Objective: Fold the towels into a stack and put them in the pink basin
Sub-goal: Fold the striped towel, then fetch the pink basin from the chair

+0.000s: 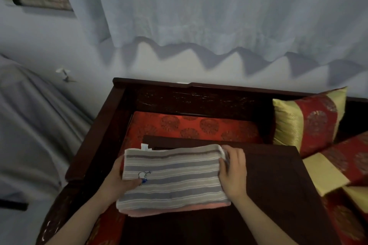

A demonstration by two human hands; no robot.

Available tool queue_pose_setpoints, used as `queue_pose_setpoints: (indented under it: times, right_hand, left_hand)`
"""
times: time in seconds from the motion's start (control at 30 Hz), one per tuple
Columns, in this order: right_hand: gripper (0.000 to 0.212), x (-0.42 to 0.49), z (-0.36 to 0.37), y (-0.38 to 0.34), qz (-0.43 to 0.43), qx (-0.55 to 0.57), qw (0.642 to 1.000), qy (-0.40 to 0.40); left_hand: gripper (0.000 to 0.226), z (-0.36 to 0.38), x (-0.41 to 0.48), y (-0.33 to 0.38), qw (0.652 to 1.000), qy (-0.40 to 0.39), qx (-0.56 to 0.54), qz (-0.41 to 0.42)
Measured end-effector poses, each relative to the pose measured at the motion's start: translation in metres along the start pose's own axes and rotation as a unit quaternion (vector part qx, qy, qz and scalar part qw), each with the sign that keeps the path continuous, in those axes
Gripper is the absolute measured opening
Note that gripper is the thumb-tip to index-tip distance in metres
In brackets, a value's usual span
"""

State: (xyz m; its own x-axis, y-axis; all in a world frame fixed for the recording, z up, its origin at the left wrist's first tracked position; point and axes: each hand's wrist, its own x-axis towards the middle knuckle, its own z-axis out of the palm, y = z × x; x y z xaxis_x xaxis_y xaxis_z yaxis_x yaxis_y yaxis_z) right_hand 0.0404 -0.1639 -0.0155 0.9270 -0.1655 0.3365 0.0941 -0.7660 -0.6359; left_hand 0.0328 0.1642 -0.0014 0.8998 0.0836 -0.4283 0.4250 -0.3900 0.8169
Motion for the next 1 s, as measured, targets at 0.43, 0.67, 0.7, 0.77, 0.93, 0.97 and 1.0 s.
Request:
queue_pose_setpoints:
  times: [0.43, 0.67, 0.7, 0.77, 0.93, 0.97, 1.0]
  right_hand:
    - [0.070, -0.040, 0.026, 0.026, -0.027, -0.259, 0.928, -0.266]
    - [0.065, -0.020, -0.019, 0.008, 0.058, -0.192, 0.957, -0.208]
    - [0.066, -0.016, -0.032, 0.008, 0.068, -0.190, 0.963, -0.177]
    - [0.069, -0.013, -0.074, 0.016, 0.085, -0.203, 0.968, -0.119]
    - [0.079, -0.028, -0.219, 0.052, 0.133, -0.275, 0.952, -0.005]
    - [0.081, -0.037, -0.253, 0.062, 0.144, -0.286, 0.947, 0.021]
    - [0.082, -0.051, -0.289, 0.073, 0.158, -0.298, 0.940, 0.044]
  left_hand:
    - [0.072, 0.066, 0.011, -0.032, 0.807, 0.030, 0.536, 0.245]
    - [0.074, 0.079, 0.010, 0.012, 0.828, 0.057, 0.486, 0.275]
    - [0.073, 0.086, 0.007, 0.029, 0.840, 0.063, 0.456, 0.289]
    - [0.073, 0.110, -0.008, 0.075, 0.863, 0.056, 0.387, 0.321]
    - [0.065, 0.199, -0.055, 0.188, 0.858, 0.044, 0.293, 0.420]
    - [0.063, 0.222, -0.069, 0.207, 0.857, 0.026, 0.274, 0.435]
    - [0.064, 0.248, -0.086, 0.224, 0.855, 0.007, 0.259, 0.450]
